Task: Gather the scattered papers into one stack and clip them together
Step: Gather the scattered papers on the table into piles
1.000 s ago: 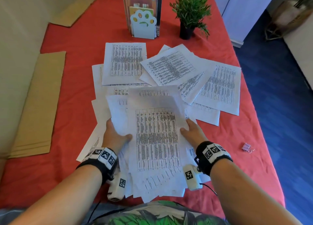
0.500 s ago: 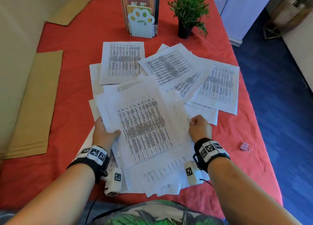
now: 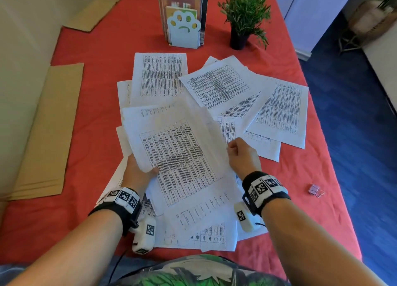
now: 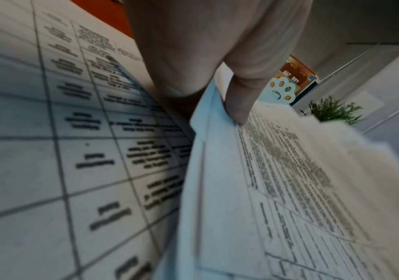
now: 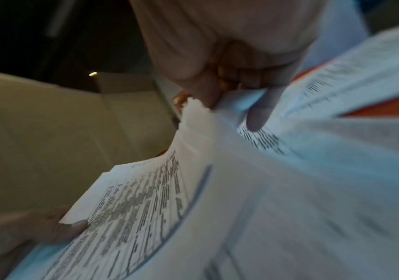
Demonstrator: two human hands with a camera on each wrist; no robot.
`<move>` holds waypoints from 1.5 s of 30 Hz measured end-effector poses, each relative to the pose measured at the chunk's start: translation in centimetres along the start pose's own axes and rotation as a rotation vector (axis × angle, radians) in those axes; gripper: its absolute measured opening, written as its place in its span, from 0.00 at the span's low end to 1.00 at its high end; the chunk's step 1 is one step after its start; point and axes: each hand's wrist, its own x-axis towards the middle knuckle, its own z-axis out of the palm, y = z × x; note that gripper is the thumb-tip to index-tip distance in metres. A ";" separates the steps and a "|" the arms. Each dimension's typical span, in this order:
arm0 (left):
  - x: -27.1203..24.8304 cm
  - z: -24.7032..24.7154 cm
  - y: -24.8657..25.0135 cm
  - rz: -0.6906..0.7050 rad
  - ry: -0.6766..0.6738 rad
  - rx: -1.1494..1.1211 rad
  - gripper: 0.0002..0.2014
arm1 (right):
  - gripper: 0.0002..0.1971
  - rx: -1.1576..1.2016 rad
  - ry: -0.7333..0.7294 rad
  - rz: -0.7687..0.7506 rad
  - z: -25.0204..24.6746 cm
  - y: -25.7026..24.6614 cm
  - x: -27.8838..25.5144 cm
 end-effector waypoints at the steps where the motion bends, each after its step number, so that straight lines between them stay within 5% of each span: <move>1: -0.1 -0.1 -0.1 0.008 -0.010 -0.001 0.37 | 0.05 -0.002 0.034 -0.042 -0.3 -0.6 0.0; 8: 0.4 -0.8 -0.7 0.043 0.002 -0.031 0.33 | 0.07 0.011 0.347 -0.074 -3.0 -3.8 0.6; 12: 0.3 -1.2 -0.2 0.070 -0.003 0.082 0.33 | 0.12 -0.085 0.106 0.022 -3.3 -3.1 2.0; 19: 0.2 -1.0 -0.2 0.100 0.019 0.228 0.25 | 0.14 -0.006 -0.097 0.119 -0.5 0.2 0.9; 27: -0.5 -1.0 0.1 0.086 -0.030 0.162 0.34 | 0.28 -0.079 -0.388 0.217 2.5 -0.7 -0.6; 33: -1.1 -0.7 0.8 0.041 -0.078 0.067 0.38 | 0.21 0.078 -0.463 0.061 3.2 -2.8 -1.3; 37: -1.7 -1.0 1.4 0.061 -0.024 -0.084 0.49 | 0.27 0.323 -0.424 0.071 2.8 -2.4 -0.8; 39: -2.1 -1.0 1.8 0.056 -0.053 -0.098 0.43 | 0.23 0.490 -0.429 0.105 2.3 -1.7 -0.7; 42: -2.2 -1.1 1.9 0.003 -0.098 -0.106 0.18 | 0.25 0.560 -0.451 0.105 2.0 -1.3 -0.8; 45: -1.9 -1.9 1.5 -0.115 -0.093 -0.124 0.14 | 0.24 0.469 -0.454 0.043 2.6 -1.4 -0.6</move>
